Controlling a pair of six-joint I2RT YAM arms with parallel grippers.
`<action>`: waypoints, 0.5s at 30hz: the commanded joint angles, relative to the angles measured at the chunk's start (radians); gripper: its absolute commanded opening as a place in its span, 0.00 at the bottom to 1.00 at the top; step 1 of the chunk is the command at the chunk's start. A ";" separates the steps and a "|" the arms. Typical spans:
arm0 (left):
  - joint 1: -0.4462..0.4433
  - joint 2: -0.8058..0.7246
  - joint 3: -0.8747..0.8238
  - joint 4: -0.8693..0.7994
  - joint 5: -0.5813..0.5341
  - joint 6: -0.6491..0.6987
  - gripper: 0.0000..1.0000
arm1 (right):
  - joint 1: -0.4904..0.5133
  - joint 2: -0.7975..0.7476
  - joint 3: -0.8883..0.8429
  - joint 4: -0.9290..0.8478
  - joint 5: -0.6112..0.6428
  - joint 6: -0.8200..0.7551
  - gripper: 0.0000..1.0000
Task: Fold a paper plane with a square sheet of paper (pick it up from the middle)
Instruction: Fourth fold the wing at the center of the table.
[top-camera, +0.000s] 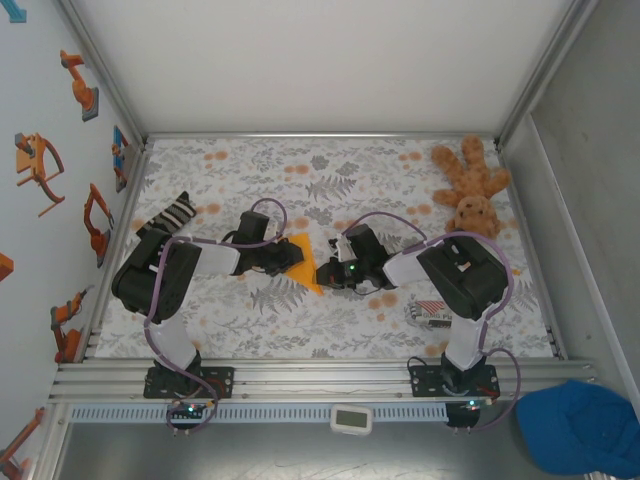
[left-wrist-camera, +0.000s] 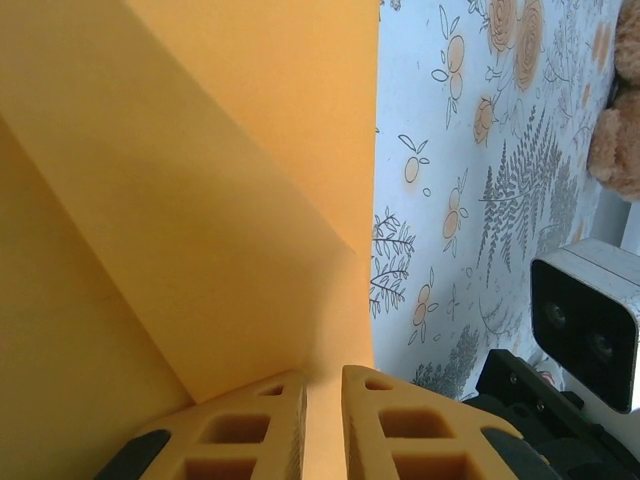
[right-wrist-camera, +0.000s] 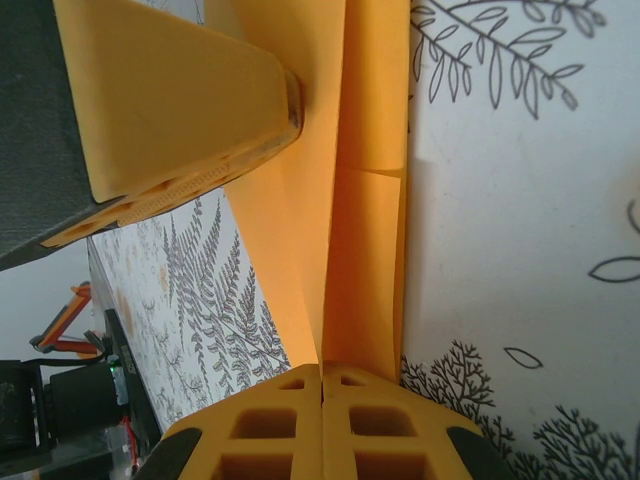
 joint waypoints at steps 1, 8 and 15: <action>0.006 -0.009 -0.005 0.011 0.019 0.019 0.18 | -0.001 0.014 -0.009 -0.119 0.068 -0.033 0.00; 0.008 -0.057 -0.045 0.100 0.058 0.017 0.27 | -0.002 0.014 -0.010 -0.131 0.079 -0.039 0.00; 0.015 -0.093 -0.059 0.066 0.032 0.046 0.29 | -0.002 0.013 -0.010 -0.137 0.082 -0.044 0.00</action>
